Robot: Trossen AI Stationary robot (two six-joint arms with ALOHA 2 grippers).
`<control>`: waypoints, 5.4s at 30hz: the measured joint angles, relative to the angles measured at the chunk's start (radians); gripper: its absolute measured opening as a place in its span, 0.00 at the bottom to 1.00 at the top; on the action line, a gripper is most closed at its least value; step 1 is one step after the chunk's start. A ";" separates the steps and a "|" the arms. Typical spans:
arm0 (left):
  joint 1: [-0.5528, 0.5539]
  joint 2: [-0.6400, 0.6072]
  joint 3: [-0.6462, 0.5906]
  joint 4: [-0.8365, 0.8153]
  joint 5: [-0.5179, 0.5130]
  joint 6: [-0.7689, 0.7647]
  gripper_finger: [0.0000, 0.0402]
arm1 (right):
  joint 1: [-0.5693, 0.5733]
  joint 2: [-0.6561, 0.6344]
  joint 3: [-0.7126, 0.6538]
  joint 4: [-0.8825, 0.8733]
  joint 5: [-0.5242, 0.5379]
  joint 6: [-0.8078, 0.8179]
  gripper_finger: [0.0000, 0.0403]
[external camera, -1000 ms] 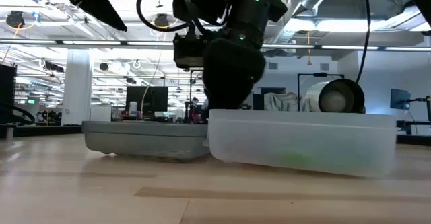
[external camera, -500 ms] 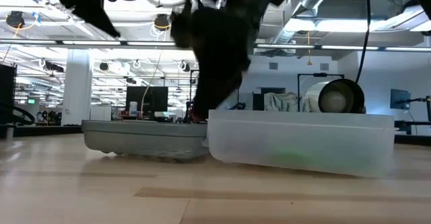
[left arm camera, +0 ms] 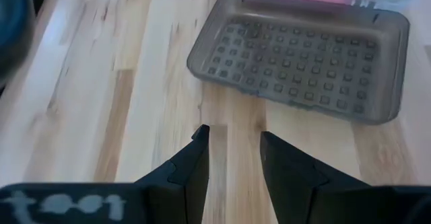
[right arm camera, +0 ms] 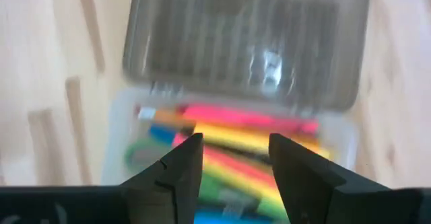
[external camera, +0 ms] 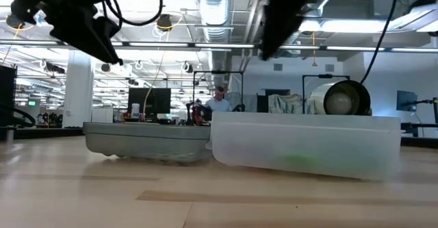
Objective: Pick & place school supplies into a supply box
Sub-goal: Close the supply box
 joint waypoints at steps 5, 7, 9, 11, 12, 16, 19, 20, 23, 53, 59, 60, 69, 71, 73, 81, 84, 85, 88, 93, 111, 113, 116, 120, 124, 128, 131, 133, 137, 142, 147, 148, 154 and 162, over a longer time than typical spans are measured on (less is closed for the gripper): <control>0.003 0.000 -0.063 0.102 0.003 0.046 0.31 | 0.096 -0.016 -0.062 -0.067 0.000 0.172 0.41; 0.006 0.008 -0.085 0.140 0.033 0.061 0.31 | 0.138 -0.015 -0.080 -0.093 0.000 0.241 0.41; 0.014 0.016 -0.116 0.177 0.079 0.072 0.31 | 0.181 -0.015 -0.092 -0.089 0.000 0.304 0.41; 0.024 0.037 -0.147 0.211 0.128 0.069 0.31 | 0.222 -0.016 -0.112 -0.093 0.005 0.374 0.41; 0.030 0.046 -0.160 0.222 0.142 0.061 0.31 | 0.241 -0.014 -0.119 -0.100 0.014 0.409 0.41; 0.047 0.084 -0.192 0.271 0.157 0.034 0.31 | 0.312 -0.015 -0.153 -0.107 0.066 0.513 0.41; 0.061 0.120 -0.194 0.315 0.164 0.044 0.31 | 0.342 -0.015 -0.211 -0.027 0.102 0.559 0.41; 0.069 0.129 -0.194 0.330 0.174 0.055 0.31 | 0.344 -0.015 -0.238 0.005 0.102 0.576 0.41; 0.093 0.169 -0.194 0.381 0.206 0.063 0.31 | 0.346 -0.015 -0.304 0.077 0.102 0.636 0.41; 0.123 0.500 -0.186 0.557 0.394 -0.001 0.31 | 0.238 -0.024 -0.519 0.338 0.087 0.447 0.41; 0.124 0.500 -0.186 0.556 0.428 0.023 0.31 | 0.191 -0.022 -0.519 0.414 0.074 0.312 0.41; 0.123 0.501 -0.186 0.555 0.431 0.034 0.31 | 0.183 -0.021 -0.519 0.423 0.072 0.288 0.41; 0.123 0.501 -0.187 0.554 0.431 0.074 0.31 | 0.114 -0.021 -0.519 0.441 0.044 0.160 0.41; 0.123 0.501 -0.187 0.553 0.432 0.060 0.31 | 0.104 -0.021 -0.519 0.447 0.040 0.144 0.40; 0.123 0.501 -0.187 0.553 0.435 0.039 0.31 | 0.096 -0.021 -0.519 0.450 0.037 0.137 0.39; 0.123 0.454 -0.191 0.531 0.463 0.000 0.31 | 0.088 -0.021 -0.519 0.454 0.046 0.120 0.32; 0.123 0.416 -0.191 0.524 0.463 0.000 0.31 | 0.088 -0.021 -0.519 0.453 0.048 0.120 0.31; 0.123 0.400 -0.191 0.518 0.462 0.001 0.31 | 0.088 -0.021 -0.519 0.453 0.049 0.120 0.31; 0.122 0.355 -0.191 0.491 0.446 0.002 0.31 | 0.088 -0.021 -0.519 0.452 0.048 0.119 0.31; 0.123 0.277 -0.191 0.451 0.426 0.004 0.31 | 0.088 -0.021 -0.519 0.453 0.048 0.116 0.31; 0.123 0.234 -0.189 0.512 0.401 0.013 0.31 | 0.060 -0.021 -0.519 0.499 0.041 0.082 0.30; 0.123 0.234 -0.189 0.518 0.409 0.013 0.31 | 0.054 -0.021 -0.519 0.499 0.034 0.070 0.30; 0.123 0.234 -0.189 0.561 0.420 0.011 0.31 | 0.046 -0.021 -0.519 0.499 0.023 0.054 0.30; 0.123 0.234 -0.165 0.586 0.425 0.013 0.31 | 0.035 -0.021 -0.519 0.499 0.021 0.033 0.30; 0.123 0.234 -0.125 0.589 0.422 0.047 0.31 | 0.023 -0.021 -0.519 0.500 0.018 0.013 0.30; 0.123 0.234 -0.091 0.598 0.409 0.078 0.31 | 0.011 -0.021 -0.519 0.507 0.017 -0.012 0.30; 0.123 0.234 -0.077 0.615 0.390 0.097 0.31 | 0.001 -0.021 -0.519 0.518 0.016 -0.015 0.30; 0.123 0.235 -0.075 0.638 0.366 0.108 0.31 | -0.006 -0.021 -0.519 0.528 0.017 -0.024 0.30; 0.123 0.249 -0.075 0.700 0.333 0.125 0.31 | -0.017 -0.021 -0.519 0.552 0.017 -0.040 0.30; 0.123 0.315 -0.074 0.739 0.332 0.120 0.31 | -0.030 -0.021 -0.519 0.553 0.015 -0.064 0.30; 0.123 0.412 -0.075 0.776 0.391 0.070 0.31 | -0.036 -0.022 -0.519 0.555 0.014 -0.066 0.30; 0.123 0.431 -0.075 0.800 0.402 0.064 0.31 | -0.036 -0.022 -0.519 0.555 0.014 -0.066 0.30; 0.123 0.526 -0.075 0.956 0.419 0.033 0.31 | -0.036 -0.022 -0.519 0.549 0.011 -0.043 0.30; 0.123 0.531 -0.075 0.954 0.419 0.013 0.31 | -0.009 -0.027 -0.518 0.463 -0.035 0.091 0.30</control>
